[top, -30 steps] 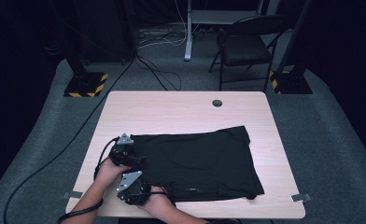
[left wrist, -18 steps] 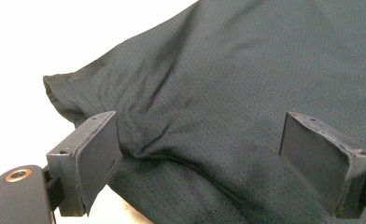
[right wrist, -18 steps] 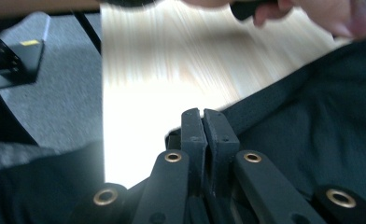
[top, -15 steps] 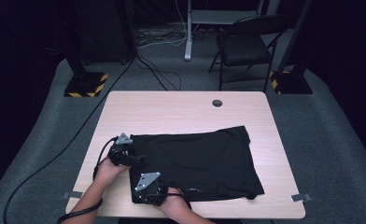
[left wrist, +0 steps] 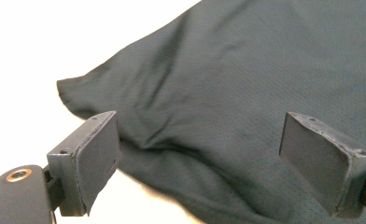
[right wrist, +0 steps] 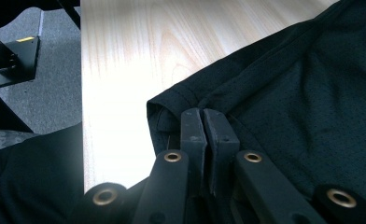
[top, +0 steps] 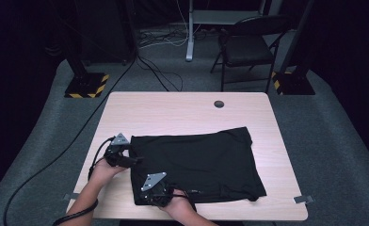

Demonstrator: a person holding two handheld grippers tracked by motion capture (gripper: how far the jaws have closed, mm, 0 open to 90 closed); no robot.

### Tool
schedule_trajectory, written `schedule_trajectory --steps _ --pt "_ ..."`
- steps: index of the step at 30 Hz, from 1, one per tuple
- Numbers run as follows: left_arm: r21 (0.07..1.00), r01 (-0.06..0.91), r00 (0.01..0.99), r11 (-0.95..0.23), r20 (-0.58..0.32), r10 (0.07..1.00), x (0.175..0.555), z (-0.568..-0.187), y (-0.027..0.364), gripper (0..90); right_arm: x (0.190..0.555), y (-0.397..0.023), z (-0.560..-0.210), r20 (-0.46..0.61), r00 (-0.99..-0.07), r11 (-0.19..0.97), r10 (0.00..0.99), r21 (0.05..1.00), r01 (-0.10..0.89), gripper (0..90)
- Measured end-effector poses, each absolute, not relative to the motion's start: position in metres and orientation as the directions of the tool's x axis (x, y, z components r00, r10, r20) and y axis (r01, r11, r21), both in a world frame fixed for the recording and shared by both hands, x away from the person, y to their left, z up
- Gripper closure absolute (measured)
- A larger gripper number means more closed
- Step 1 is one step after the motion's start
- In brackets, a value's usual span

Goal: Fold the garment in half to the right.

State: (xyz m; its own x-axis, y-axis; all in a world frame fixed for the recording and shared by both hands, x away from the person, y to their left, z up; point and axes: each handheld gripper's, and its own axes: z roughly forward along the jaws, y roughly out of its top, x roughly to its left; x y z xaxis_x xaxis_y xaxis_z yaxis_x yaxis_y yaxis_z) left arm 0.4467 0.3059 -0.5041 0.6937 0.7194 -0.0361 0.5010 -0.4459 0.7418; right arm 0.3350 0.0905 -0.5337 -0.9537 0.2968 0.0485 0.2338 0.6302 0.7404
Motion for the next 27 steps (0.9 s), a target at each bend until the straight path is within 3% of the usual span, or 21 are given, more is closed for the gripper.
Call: schedule_trajectory --steps 4,9,20,27 --pt "0.739 0.526 0.679 -0.42 -0.067 0.731 0.449 -0.502 0.31 11.9 0.336 0.091 -0.534 0.057 -0.954 0.627 0.296 0.742 0.239 86.7" --pt "0.695 0.501 0.722 -0.516 -0.006 0.692 0.44 -0.5 0.302 12.3 0.338 0.09 -0.534 0.071 -0.952 0.625 0.298 0.739 0.25 83.3" --pt "0.687 0.491 0.735 -0.535 0.004 0.679 0.421 -0.503 0.313 12.2 0.337 0.09 -0.534 0.076 -0.951 0.623 0.299 0.739 0.255 80.5" --pt "0.693 0.481 0.733 -0.537 0.018 0.68 0.415 -0.506 0.314 12.3 0.337 0.089 -0.528 0.057 -0.947 0.63 0.315 0.734 0.254 65.2"
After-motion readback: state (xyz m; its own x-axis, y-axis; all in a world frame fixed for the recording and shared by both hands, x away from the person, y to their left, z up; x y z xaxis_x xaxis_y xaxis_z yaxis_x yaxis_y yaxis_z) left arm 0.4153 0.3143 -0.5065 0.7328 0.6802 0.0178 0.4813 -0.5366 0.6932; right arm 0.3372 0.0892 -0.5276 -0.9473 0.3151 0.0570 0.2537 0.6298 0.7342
